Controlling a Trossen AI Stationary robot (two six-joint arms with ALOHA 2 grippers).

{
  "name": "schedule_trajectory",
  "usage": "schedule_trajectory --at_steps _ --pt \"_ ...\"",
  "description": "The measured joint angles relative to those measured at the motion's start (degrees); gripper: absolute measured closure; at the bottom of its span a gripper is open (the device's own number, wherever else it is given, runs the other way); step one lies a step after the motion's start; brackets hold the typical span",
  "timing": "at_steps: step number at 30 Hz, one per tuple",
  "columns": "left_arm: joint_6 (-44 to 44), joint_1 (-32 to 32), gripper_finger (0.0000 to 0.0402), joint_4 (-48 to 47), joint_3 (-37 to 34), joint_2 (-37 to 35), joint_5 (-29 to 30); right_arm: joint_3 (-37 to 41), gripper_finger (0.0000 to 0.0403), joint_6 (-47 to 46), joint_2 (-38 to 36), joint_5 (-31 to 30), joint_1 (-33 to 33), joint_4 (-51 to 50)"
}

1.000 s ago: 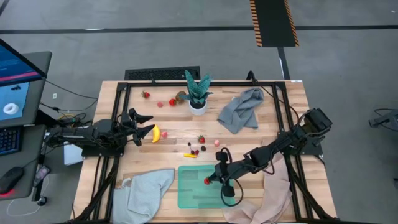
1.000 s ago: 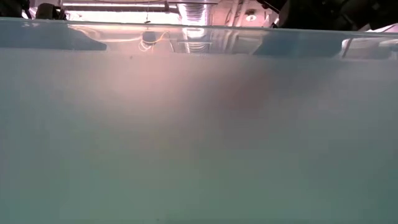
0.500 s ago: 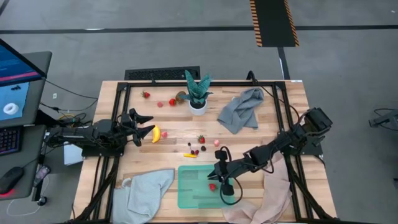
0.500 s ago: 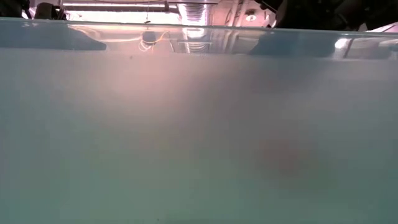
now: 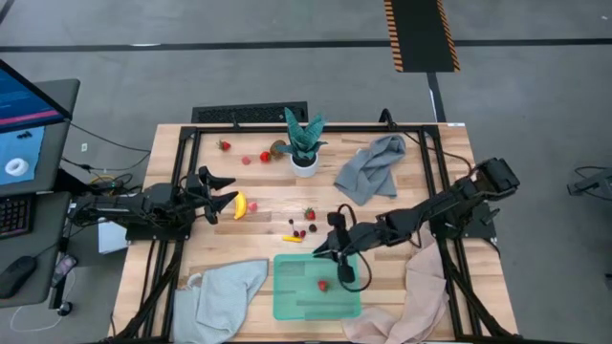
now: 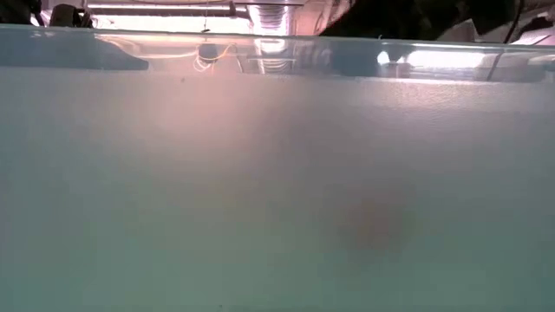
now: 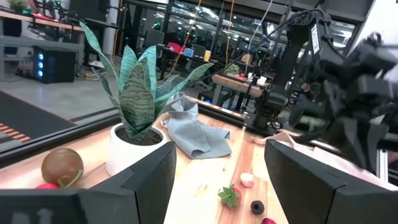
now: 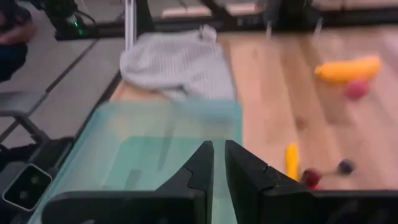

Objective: Pick and placing Produce into tupperware
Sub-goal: Put the red strawberry into the green bin

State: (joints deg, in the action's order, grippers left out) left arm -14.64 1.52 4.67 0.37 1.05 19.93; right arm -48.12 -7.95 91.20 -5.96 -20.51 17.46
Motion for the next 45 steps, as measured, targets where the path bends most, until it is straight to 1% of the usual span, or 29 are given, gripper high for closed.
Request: schedule_trajectory --at_steps 7,11,15,17,20,24,26,28,30,35,38,42,45 --pt "-1.3 0.0 0.0166 0.2 0.0 1.5 2.4 0.0 0.0339 4.4 -8.2 0.1 1.7 -4.7" --pt "-1.3 0.0 0.0166 0.3 0.0 3.5 3.0 0.0 0.0339 5.3 -12.2 0.1 3.0 -7.6" --pt "-1.4 0.0 0.0166 1.5 0.0 6.1 2.8 0.0 0.0339 6.5 -14.9 0.0 4.2 -9.0" --pt "-1.3 0.0 0.0166 3.1 0.0 7.8 1.6 0.0 0.0339 6.6 -15.8 0.0 4.8 -9.9" --pt "-0.1 0.0 0.0166 5.8 0.2 10.9 0.2 0.0 0.0339 6.5 -17.2 0.0 5.7 -11.8" --pt "0.8 0.0 0.0166 6.0 2.3 16.9 -0.1 0.0 0.0339 6.5 -19.0 0.0 6.5 -15.1" --pt "1.3 0.0 0.0166 7.2 3.9 20.4 1.3 0.0 0.0339 6.5 -20.1 0.0 6.8 -15.7" --pt "1.2 0.0 0.0166 7.5 5.8 24.3 4.6 0.0 0.0339 6.5 -21.3 0.0 6.8 -16.1" --pt "1.4 0.0 0.0166 7.3 7.6 28.1 5.3 0.0 0.0339 6.5 -22.6 0.1 6.8 -16.2" --pt "6.6 -0.2 0.0166 10.3 12.2 38.1 -0.5 0.0 0.0339 6.5 -26.8 0.1 6.8 -19.9" --pt "8.8 -1.8 0.0166 10.4 15.2 43.7 -3.6 0.0 0.0339 6.5 -28.8 0.8 6.7 -21.9" --pt "11.1 -5.9 0.0166 10.3 18.5 51.1 -8.1 0.0 0.0339 6.5 -30.2 7.2 5.7 -23.1" --pt "11.3 -9.5 0.0166 10.3 20.9 56.6 -14.1 0.0 0.0339 6.1 -30.3 10.7 4.1 -23.6"
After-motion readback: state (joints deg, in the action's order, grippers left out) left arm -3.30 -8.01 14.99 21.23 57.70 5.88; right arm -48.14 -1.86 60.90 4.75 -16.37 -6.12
